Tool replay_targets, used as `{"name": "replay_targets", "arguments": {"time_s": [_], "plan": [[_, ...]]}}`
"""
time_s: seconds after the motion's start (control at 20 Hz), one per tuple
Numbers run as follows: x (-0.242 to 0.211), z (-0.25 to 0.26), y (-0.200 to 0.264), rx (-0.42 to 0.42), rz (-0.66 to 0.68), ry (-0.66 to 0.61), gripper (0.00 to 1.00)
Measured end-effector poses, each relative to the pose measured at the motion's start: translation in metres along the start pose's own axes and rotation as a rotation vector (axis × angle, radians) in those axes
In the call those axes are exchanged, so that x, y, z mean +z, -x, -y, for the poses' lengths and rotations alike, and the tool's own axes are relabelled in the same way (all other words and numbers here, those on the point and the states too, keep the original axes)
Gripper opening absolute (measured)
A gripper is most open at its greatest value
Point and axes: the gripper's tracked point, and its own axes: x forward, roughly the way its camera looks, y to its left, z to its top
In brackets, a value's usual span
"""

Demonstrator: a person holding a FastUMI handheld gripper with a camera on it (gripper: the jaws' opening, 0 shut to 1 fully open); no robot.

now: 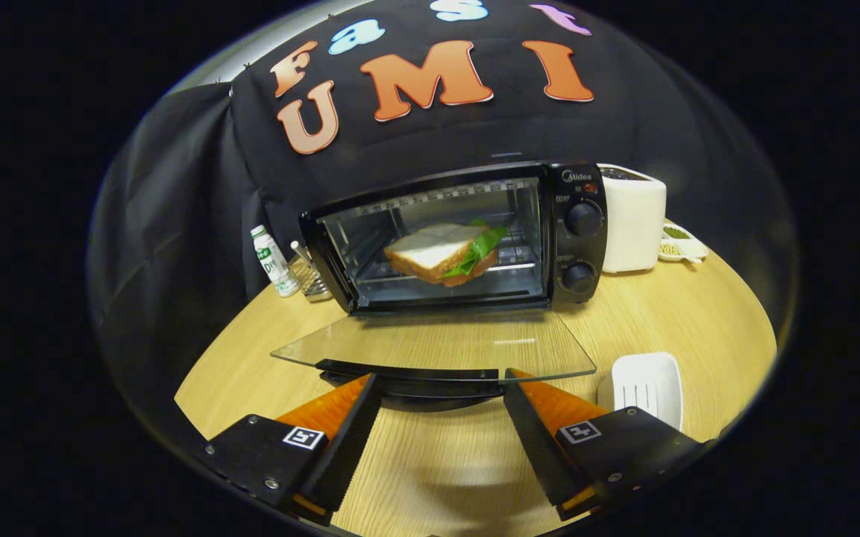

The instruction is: Open the toaster oven, put the food inside, and close the toaster oven door.

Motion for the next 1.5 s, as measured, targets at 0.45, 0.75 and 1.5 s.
{"name": "replay_targets", "arguments": {"time_s": [0.45,0.75,1.5], "plan": [[0.064,0.005,-0.008,0.014,0.136,0.128,0.98],[0.101,0.007,-0.030,0.017,0.179,0.126,0.98],[0.232,-0.010,0.063,-0.024,0.565,0.160,0.98]]}}
